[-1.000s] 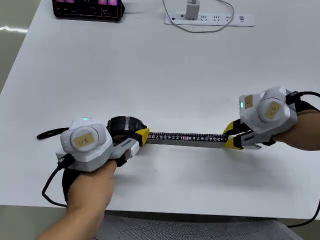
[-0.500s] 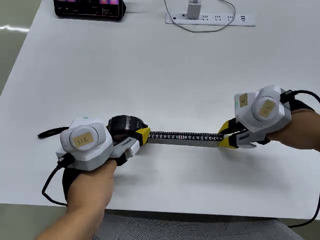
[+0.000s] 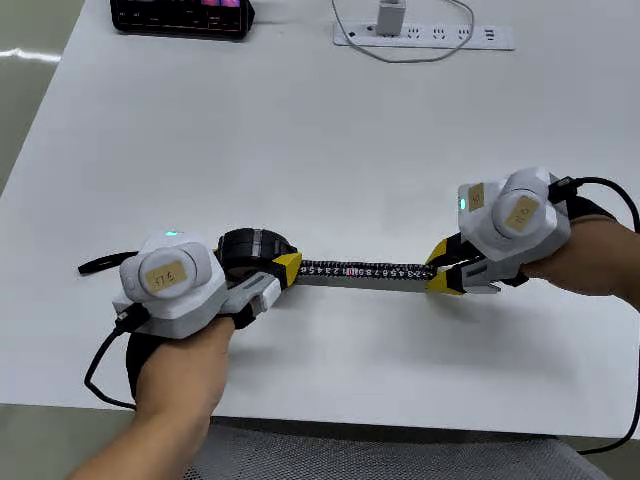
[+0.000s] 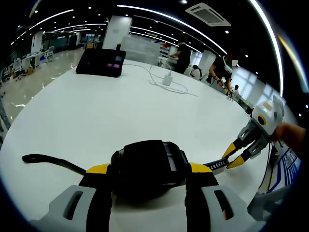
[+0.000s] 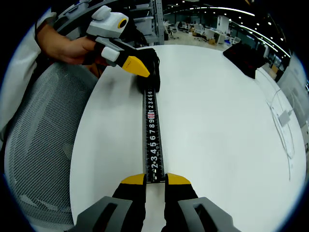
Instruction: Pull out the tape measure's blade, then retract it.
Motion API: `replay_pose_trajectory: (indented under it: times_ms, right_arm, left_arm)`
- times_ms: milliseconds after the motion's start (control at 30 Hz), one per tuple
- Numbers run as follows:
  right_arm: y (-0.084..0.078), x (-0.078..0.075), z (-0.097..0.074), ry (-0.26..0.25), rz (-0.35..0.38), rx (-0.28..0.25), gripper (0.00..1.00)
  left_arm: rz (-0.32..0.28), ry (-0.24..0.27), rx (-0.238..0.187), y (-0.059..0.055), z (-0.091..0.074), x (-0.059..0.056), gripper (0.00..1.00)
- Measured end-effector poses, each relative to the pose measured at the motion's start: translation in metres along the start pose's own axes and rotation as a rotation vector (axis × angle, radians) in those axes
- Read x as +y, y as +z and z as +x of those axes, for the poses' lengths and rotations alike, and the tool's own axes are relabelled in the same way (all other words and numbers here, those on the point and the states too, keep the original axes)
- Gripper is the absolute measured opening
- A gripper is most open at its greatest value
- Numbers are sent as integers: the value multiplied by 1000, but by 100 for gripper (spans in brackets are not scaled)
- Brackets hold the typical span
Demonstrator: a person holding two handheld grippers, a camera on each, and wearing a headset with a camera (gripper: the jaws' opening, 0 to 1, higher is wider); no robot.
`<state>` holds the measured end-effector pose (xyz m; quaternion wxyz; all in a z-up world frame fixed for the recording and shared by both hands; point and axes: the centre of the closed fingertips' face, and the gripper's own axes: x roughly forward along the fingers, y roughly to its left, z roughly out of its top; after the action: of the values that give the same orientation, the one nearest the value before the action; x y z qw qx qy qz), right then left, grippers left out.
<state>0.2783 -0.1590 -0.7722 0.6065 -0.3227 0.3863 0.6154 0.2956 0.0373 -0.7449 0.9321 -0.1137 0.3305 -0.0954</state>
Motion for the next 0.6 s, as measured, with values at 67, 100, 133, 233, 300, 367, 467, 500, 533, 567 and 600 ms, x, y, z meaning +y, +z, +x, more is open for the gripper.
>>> replay_pose_trajectory:
  times_ms: [67,100,133,233,300,367,467,500,533,567,600]
  right_arm:
    - [3,0,1,1,-1,-6,10]
    - [4,0,1,2,-1,-7,10]
    - [5,0,2,3,-2,-9,10]
    - [8,0,3,7,-2,-13,10]
    - [11,0,4,8,3,-19,10]
    - [13,0,5,11,4,-22,10]
    - [16,0,6,13,4,-24,10]
    - [16,0,7,14,3,-25,10]
    - [17,0,7,15,4,-26,10]
    - [18,0,8,15,3,-27,10]
    - [19,-1,8,13,1,-32,10]
  left_arm:
    - [-3,-2,-1,0,0,0,56]
    - [-3,-2,-1,0,0,0,56]
    - [-4,-2,-1,0,0,0,56]
    - [-6,-3,-1,0,0,1,56]
    - [-8,-6,0,0,1,1,56]
    - [-8,-6,1,0,1,1,56]
    - [-9,-6,0,0,1,1,56]
    - [-10,-7,-1,0,1,1,56]
    - [-10,-8,-1,0,1,1,56]
    - [-11,-8,0,0,1,1,56]
    - [-10,-10,0,-1,1,1,56]
